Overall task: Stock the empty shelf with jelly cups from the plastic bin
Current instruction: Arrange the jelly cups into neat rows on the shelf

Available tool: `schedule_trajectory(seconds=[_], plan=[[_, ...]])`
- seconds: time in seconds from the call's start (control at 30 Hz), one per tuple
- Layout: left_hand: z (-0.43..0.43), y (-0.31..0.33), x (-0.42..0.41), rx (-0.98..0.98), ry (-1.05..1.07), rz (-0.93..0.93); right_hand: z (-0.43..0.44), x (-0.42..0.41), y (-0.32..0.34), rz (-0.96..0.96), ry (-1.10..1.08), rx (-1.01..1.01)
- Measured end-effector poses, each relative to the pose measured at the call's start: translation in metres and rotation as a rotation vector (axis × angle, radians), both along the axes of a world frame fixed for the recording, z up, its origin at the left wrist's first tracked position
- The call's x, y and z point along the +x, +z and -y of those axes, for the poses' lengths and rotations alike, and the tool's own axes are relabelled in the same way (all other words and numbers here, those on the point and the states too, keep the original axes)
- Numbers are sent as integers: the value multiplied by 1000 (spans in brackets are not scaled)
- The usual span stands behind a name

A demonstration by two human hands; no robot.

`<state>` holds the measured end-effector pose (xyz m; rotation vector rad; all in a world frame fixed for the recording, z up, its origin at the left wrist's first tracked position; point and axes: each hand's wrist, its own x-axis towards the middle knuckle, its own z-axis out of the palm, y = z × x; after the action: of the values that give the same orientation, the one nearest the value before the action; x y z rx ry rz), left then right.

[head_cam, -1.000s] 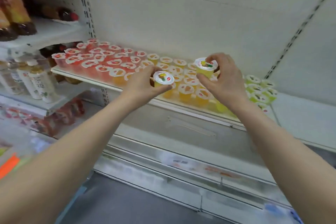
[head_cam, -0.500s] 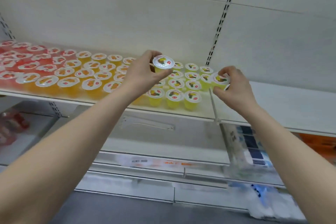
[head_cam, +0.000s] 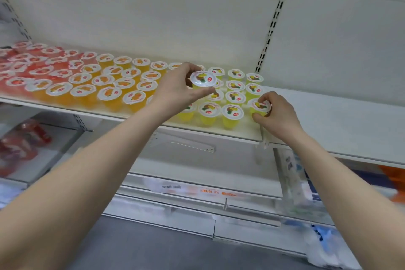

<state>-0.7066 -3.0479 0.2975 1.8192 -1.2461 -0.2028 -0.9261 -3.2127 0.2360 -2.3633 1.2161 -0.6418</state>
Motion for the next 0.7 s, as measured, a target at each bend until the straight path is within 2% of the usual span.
schedule_trajectory(seconds=[0.37,0.7], plan=[[10,-5,-12,-4,-53,91,4,0,-3,11,64,-56],[41,-5,-69,13,-261,227,26,-31,24,-11,69,-285]])
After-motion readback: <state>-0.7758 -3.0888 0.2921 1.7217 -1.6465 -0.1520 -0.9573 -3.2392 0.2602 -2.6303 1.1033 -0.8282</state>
